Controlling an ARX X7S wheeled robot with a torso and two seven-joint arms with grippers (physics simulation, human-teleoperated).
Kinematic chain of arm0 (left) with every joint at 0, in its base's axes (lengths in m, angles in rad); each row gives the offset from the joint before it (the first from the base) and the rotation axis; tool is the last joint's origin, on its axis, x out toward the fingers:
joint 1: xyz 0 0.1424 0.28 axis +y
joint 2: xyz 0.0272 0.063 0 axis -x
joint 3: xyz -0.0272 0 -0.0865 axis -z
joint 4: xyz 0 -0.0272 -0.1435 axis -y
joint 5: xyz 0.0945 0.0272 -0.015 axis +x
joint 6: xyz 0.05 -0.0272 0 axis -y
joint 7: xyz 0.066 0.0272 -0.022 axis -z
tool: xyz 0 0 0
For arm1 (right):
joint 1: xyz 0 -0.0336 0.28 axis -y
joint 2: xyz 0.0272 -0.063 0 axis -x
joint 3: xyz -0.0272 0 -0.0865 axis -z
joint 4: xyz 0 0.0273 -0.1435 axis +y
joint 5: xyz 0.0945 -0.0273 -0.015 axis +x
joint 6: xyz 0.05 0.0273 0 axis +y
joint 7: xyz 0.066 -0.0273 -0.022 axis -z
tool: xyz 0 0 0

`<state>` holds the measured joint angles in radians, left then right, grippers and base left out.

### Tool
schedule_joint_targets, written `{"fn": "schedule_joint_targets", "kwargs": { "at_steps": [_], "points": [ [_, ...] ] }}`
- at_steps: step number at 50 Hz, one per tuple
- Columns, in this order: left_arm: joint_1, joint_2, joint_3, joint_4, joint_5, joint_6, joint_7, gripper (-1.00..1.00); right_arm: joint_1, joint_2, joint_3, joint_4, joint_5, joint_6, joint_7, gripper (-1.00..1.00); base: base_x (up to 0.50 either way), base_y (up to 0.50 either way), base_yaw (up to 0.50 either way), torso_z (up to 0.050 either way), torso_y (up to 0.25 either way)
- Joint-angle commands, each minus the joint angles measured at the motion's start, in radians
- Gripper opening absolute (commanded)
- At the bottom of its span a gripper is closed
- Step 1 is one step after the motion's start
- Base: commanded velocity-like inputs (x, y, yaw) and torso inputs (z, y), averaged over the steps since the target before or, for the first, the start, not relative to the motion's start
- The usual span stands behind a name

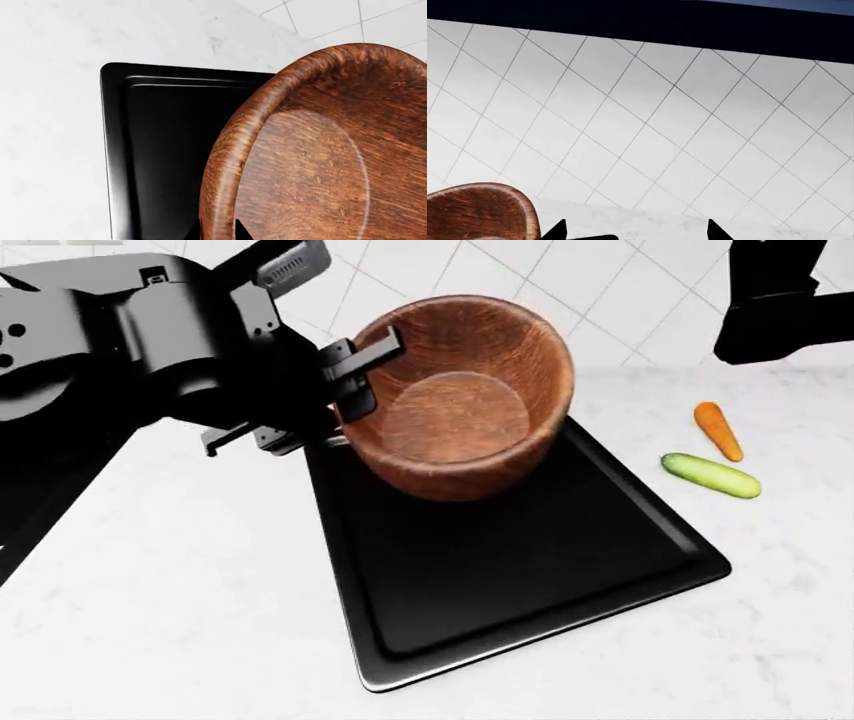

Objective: Place the two vegetables and bowl onto the tray for setting up a vegetable dip station.

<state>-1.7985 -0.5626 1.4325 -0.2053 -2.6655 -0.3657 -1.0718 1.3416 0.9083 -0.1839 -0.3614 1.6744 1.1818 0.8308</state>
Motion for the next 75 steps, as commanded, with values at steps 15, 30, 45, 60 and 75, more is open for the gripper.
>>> {"fn": "schedule_joint_targets", "kwargs": {
  "at_steps": [15,30,45,60,75],
  "points": [
    [0.081,0.045,-0.007,-0.154,0.014,0.050,0.090,-1.00,-0.004,0.000,-0.012,-0.018,0.050,-0.011,0.061,1.00,0.00,0.00,0.00,0.000,0.001],
    [0.077,0.040,-0.005,-0.154,0.024,0.040,0.083,-1.00,0.000,0.000,-0.019,-0.009,0.042,-0.016,0.053,1.00,0.00,0.00,0.00,0.001,0.000],
    [-0.015,0.060,-0.004,-0.192,-0.008,-0.069,0.030,-1.00,-0.009,-0.004,-0.025,-0.003,0.018,-0.025,0.031,1.00,0.00,0.00,0.00,0.000,0.001],
    [0.019,0.099,0.054,-0.283,0.032,-0.108,0.021,-1.00,-0.022,-0.001,-0.022,-0.007,0.022,-0.038,0.031,1.00,0.00,0.00,0.00,0.000,0.000],
    [0.072,0.152,0.073,-0.354,0.048,-0.128,0.072,-1.00,-0.044,-0.001,-0.022,-0.007,0.005,-0.053,0.017,1.00,0.00,0.00,0.00,0.000,0.001]
  ]
}}
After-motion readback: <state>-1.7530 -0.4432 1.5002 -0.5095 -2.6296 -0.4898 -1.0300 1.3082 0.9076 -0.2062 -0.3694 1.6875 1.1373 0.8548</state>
